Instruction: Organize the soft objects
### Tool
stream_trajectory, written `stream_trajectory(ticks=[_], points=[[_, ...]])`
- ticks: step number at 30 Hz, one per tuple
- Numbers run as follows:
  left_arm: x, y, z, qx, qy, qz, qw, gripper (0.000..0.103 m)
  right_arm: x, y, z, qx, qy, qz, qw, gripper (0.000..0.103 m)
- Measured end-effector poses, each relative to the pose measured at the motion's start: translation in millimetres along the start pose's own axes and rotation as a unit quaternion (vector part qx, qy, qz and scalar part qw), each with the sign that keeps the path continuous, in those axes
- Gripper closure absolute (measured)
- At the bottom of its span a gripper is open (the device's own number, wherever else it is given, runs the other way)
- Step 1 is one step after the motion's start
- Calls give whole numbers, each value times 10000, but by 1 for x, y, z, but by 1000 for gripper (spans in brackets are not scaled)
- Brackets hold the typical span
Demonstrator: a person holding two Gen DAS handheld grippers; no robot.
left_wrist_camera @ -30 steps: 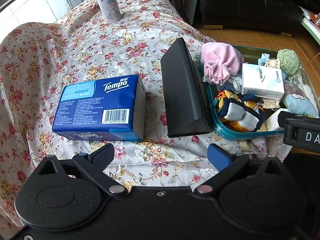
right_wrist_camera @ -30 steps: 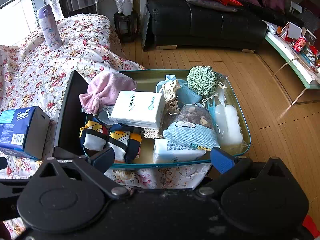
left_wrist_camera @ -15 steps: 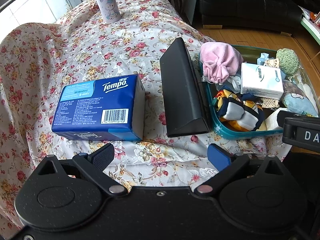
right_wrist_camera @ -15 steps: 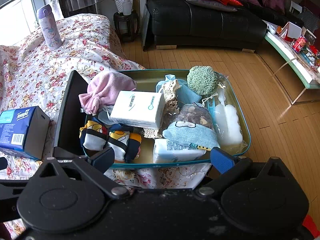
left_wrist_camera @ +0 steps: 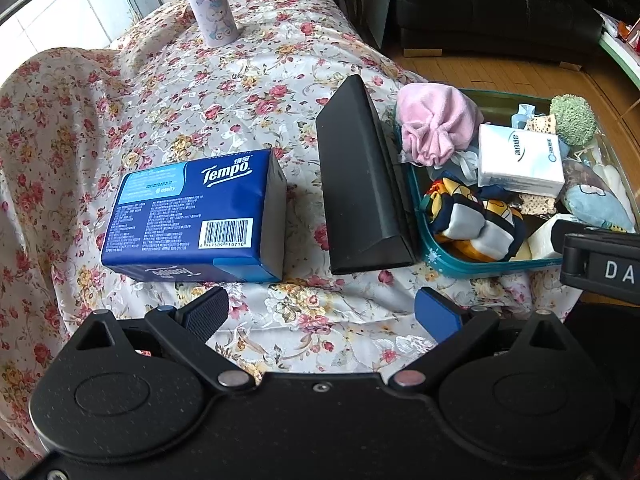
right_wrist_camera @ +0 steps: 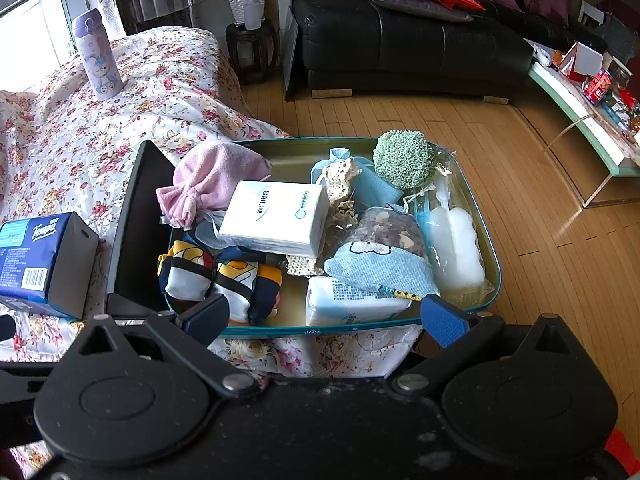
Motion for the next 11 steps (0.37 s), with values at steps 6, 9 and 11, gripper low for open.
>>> stream_trajectory(ticks=[6, 9, 11], points=[[-1, 1, 0, 12, -21, 8, 10000, 6, 0, 0, 0, 2, -5, -5, 10000, 0], [-1, 1, 0, 24, -22, 6, 10000, 6, 0, 0, 0, 4, -4, -3, 10000, 0], [-1, 2, 0, 23, -22, 8, 10000, 6, 0, 0, 0, 7, -1, -5, 10000, 0]])
Point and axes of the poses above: each gripper's, at about its wrist camera, not at the fingertips, and x roughly the way its jaws point, z to its right, y to its top, the point moved 1 cm from there along x, roughly the way its jaws point, and after that the axes turned 9 degrees about z, right-handed, at the moved point
